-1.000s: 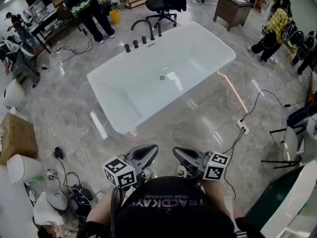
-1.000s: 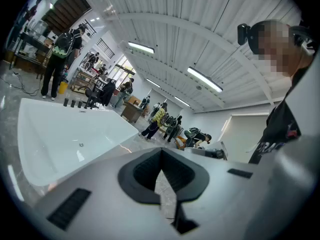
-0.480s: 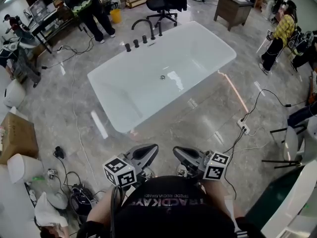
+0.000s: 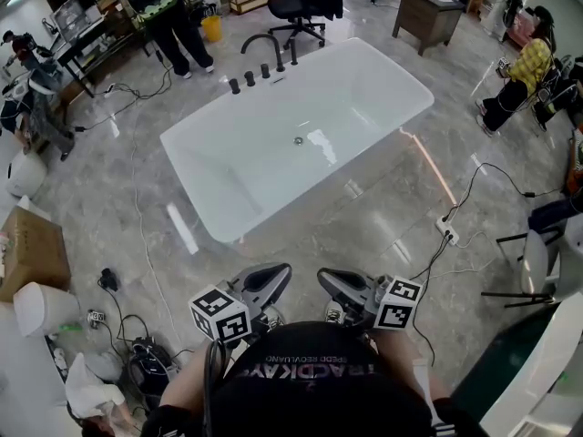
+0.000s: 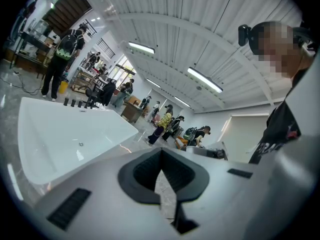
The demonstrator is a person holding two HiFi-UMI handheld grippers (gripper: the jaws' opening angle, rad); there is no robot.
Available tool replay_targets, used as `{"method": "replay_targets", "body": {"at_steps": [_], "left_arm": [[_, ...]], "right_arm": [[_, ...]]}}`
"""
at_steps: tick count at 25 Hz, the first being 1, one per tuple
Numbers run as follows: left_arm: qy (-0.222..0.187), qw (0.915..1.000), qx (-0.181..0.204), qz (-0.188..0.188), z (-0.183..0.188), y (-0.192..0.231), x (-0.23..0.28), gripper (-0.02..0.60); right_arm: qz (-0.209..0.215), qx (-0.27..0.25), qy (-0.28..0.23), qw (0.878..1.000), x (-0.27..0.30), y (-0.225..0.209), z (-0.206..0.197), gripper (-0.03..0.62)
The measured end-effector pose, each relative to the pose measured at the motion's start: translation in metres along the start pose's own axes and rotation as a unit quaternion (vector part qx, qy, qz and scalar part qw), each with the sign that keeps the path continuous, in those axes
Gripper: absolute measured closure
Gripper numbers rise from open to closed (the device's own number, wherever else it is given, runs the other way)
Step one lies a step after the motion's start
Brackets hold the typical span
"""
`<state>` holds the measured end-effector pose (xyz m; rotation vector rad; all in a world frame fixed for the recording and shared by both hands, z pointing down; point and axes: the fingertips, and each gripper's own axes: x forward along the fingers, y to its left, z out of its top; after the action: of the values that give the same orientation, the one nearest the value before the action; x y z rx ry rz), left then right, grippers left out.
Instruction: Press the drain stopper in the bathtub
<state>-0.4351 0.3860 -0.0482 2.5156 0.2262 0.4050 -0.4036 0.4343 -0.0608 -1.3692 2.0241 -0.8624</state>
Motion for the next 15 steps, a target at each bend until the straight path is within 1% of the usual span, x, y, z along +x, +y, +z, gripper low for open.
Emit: {"method": "replay_targets", "body": {"at_steps": [11,15], "left_arm": [[0.0,1.0,-0.005,0.002,-0.003,0.0,0.004,0.574],[0.003,1.0,-0.009,0.002,-0.003,-0.004,0.013,0.574]], "right_arm": [[0.001,-0.01,-0.009,1.0,-0.006,-0.001,0.002,0.583],[0.0,-0.01,-0.008,1.0,-0.014,-0.003,0.007,0.583]]}}
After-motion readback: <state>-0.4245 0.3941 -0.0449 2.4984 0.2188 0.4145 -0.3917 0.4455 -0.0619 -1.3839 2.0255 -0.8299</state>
